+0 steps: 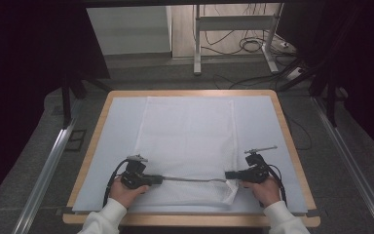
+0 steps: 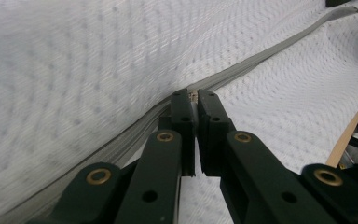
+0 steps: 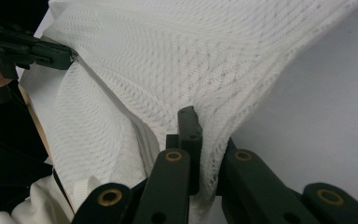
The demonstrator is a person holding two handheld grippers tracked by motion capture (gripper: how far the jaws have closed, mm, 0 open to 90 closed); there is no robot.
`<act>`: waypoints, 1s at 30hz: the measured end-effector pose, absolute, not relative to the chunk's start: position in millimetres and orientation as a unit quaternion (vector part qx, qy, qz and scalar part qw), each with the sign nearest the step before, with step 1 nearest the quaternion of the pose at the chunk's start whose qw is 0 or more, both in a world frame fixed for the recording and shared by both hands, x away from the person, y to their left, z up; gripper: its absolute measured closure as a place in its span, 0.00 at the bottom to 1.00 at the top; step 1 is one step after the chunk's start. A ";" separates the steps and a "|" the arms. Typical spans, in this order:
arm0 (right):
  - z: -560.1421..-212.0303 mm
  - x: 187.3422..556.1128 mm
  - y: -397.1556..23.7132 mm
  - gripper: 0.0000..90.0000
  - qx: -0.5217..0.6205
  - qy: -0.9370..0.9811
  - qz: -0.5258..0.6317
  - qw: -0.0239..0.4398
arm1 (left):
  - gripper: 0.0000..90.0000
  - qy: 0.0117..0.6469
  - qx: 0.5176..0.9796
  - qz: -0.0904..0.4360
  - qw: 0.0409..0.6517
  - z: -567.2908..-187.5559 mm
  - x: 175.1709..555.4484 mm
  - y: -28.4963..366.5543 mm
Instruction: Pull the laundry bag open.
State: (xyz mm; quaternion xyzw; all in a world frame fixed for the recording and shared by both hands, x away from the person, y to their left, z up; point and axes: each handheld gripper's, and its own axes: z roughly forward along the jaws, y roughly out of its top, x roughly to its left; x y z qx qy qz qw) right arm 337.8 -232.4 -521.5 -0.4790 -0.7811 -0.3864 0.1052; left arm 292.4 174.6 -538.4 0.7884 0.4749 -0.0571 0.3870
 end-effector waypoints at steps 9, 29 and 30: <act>-520.8 338.3 -233.9 0.99 -0.481 -0.779 -0.388 0.102 | 0.97 0.480 0.786 -0.054 0.385 -538.0 290.1 183.4; -520.8 338.3 -236.1 0.99 -0.483 -0.779 -0.386 0.101 | 0.97 0.500 0.776 -0.041 0.383 -537.5 284.6 210.5; -520.9 338.2 -236.0 0.99 -0.483 -0.780 -0.386 0.101 | 0.97 0.500 0.776 -0.043 0.383 -537.8 284.2 211.7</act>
